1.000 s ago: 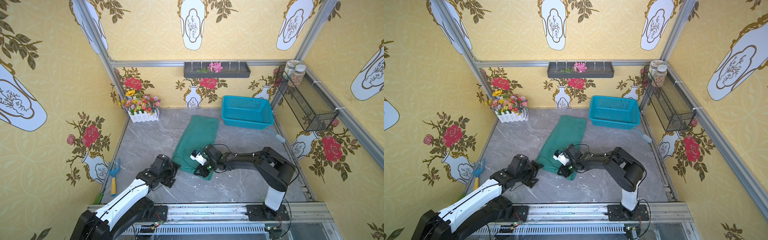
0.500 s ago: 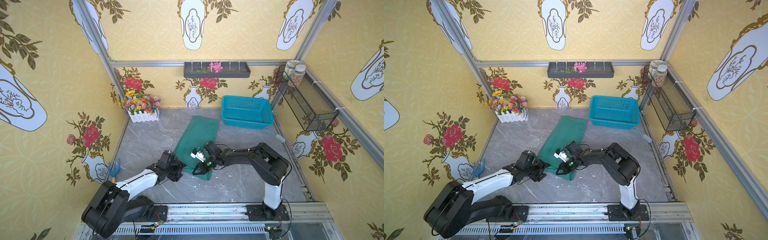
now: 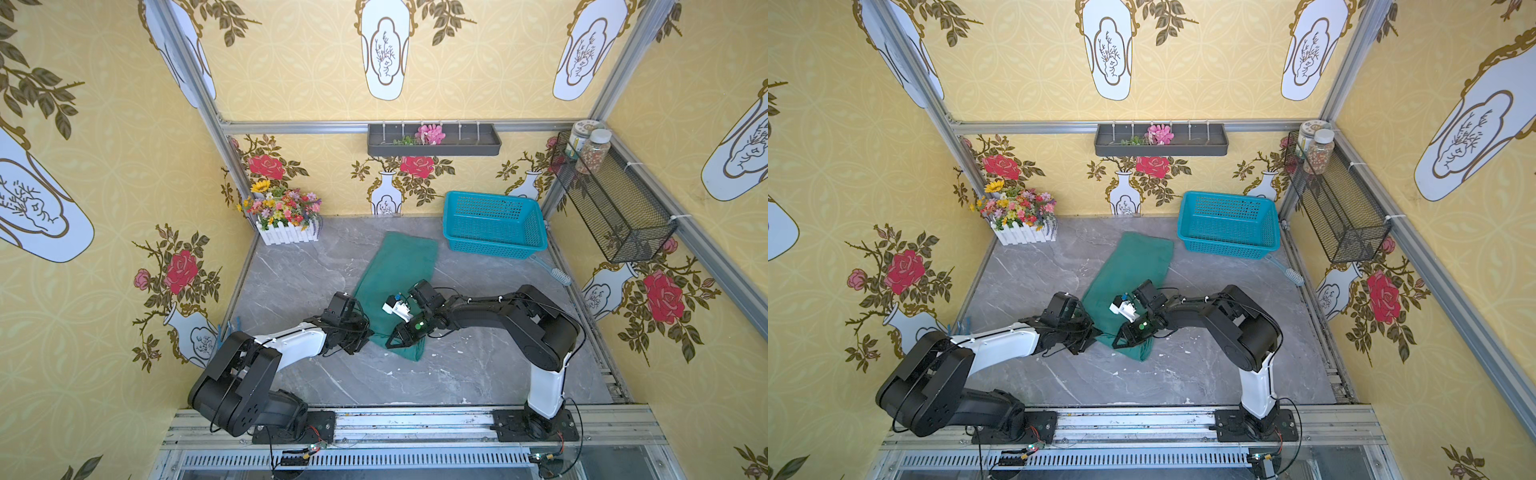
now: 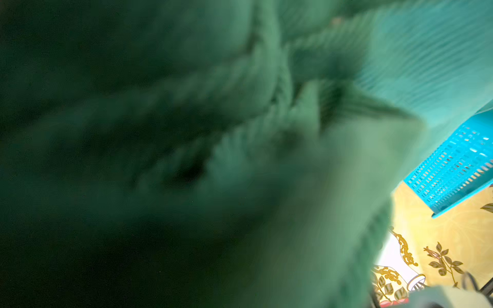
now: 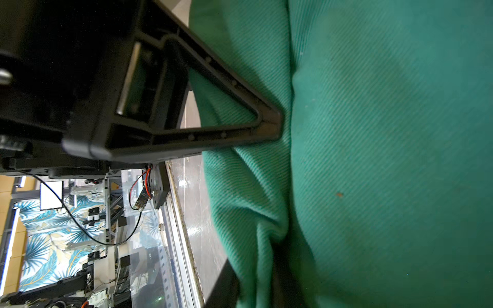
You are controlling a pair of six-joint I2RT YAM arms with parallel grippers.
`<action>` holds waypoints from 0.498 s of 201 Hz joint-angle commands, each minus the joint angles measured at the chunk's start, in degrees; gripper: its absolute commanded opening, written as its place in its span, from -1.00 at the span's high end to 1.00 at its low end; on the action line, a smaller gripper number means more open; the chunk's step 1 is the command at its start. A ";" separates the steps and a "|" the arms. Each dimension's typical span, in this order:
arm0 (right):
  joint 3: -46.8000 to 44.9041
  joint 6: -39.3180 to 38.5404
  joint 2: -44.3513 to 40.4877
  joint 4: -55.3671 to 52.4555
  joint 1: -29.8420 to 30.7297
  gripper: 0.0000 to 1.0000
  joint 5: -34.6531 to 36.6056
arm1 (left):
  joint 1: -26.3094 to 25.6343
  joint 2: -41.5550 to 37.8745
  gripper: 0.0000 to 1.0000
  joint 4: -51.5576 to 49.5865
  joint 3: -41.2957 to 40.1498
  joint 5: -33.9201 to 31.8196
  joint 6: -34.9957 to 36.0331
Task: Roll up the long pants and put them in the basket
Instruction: Roll the long pant at the center of the board.
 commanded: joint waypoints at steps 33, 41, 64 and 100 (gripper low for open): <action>-3.72 -5.80 -12.05 0.05 7.84 -0.50 33.65 | -0.05 2.96 1.00 -7.93 2.03 0.85 1.53; -4.12 -8.26 -13.93 -0.18 11.25 -0.52 41.54 | -0.05 3.13 1.00 -8.62 2.33 0.78 1.55; -6.68 -16.11 -18.43 3.30 20.72 -0.59 60.71 | -0.05 3.70 1.00 -10.08 3.13 0.99 1.46; -10.65 -27.93 -16.52 9.43 31.77 -0.57 78.41 | -0.05 3.88 1.00 -10.12 2.92 1.64 0.50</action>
